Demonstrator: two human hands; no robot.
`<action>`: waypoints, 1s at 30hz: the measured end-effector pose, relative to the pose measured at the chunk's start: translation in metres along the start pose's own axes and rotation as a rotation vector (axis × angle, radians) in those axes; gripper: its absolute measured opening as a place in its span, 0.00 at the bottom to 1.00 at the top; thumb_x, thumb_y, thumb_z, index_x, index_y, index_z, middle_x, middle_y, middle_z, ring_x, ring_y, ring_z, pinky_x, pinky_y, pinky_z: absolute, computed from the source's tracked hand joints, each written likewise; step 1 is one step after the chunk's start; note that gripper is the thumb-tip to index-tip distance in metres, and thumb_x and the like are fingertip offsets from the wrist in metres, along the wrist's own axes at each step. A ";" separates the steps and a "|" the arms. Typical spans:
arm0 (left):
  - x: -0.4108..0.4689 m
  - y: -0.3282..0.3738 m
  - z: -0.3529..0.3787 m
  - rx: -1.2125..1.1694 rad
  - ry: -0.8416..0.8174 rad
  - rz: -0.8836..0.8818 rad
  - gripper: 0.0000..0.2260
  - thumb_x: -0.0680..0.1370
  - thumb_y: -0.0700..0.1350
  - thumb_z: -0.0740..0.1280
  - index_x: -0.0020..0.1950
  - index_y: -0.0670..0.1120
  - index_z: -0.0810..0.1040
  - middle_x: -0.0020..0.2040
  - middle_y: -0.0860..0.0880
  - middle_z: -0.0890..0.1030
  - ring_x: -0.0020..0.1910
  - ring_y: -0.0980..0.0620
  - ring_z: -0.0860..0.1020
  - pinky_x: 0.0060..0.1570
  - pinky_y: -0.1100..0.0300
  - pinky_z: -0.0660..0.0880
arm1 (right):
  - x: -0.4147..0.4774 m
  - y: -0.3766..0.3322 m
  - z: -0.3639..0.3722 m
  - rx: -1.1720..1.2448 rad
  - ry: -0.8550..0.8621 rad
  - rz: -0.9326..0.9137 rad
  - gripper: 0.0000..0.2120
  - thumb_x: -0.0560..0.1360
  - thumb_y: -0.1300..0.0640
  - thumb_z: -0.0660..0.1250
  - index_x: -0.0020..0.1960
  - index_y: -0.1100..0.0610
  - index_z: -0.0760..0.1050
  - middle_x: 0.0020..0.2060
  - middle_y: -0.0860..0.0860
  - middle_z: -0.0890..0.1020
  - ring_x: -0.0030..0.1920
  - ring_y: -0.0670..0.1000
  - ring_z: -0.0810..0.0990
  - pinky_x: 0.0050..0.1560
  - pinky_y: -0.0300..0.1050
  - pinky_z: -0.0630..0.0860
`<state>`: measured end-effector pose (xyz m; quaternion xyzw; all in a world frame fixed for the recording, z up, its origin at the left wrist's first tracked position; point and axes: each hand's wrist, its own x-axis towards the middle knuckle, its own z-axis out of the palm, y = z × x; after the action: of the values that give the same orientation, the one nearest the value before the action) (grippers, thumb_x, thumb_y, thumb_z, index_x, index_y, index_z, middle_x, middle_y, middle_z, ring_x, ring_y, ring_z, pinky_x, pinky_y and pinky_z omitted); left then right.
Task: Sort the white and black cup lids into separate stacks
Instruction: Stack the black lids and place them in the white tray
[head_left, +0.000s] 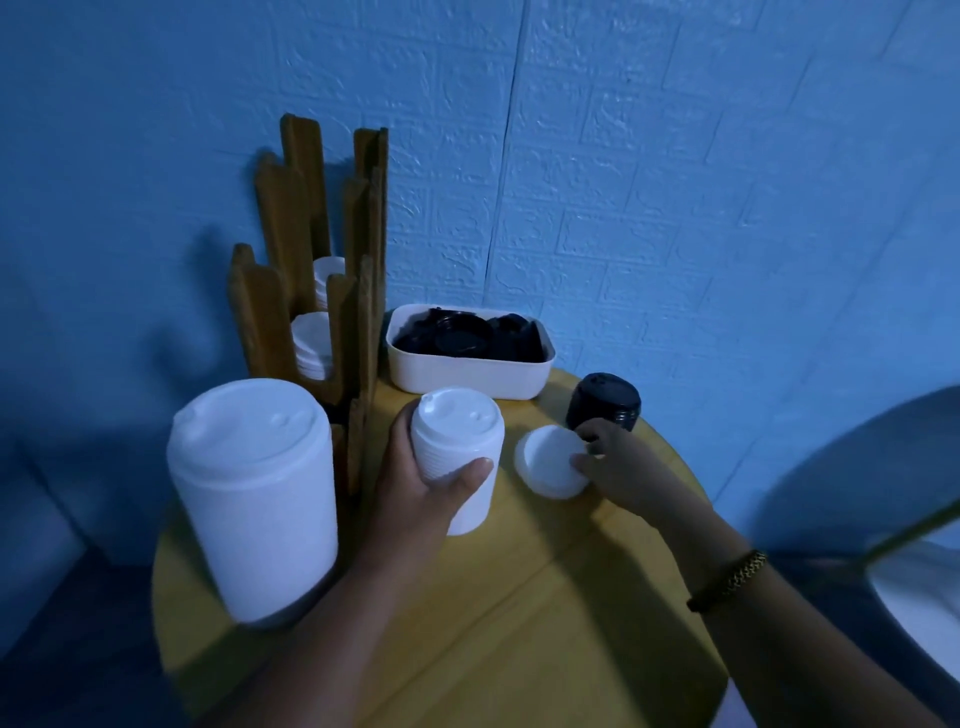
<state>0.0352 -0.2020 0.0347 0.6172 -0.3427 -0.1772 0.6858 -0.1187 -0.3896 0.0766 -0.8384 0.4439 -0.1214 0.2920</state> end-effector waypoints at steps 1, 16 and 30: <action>0.000 0.000 -0.001 0.003 0.001 0.002 0.36 0.65 0.63 0.77 0.68 0.75 0.63 0.61 0.73 0.75 0.58 0.71 0.75 0.53 0.65 0.72 | 0.000 0.001 0.001 -0.097 -0.009 -0.036 0.19 0.81 0.56 0.63 0.71 0.53 0.70 0.61 0.54 0.77 0.51 0.52 0.76 0.44 0.45 0.74; -0.003 0.003 -0.001 0.057 -0.015 0.008 0.38 0.66 0.65 0.79 0.70 0.72 0.61 0.62 0.71 0.74 0.60 0.68 0.75 0.53 0.64 0.73 | -0.017 -0.023 0.030 -0.271 0.004 -0.194 0.30 0.76 0.45 0.68 0.74 0.53 0.65 0.65 0.52 0.71 0.64 0.54 0.69 0.59 0.49 0.71; 0.000 0.000 -0.002 0.054 -0.020 0.007 0.38 0.63 0.67 0.75 0.68 0.74 0.62 0.64 0.68 0.74 0.60 0.66 0.75 0.54 0.64 0.73 | -0.029 -0.010 0.044 -0.224 0.133 -0.174 0.40 0.71 0.34 0.70 0.76 0.47 0.59 0.70 0.52 0.66 0.68 0.55 0.66 0.65 0.54 0.71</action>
<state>0.0367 -0.2005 0.0344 0.6325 -0.3562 -0.1717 0.6661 -0.1087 -0.3451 0.0489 -0.8911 0.3987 -0.1514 0.1550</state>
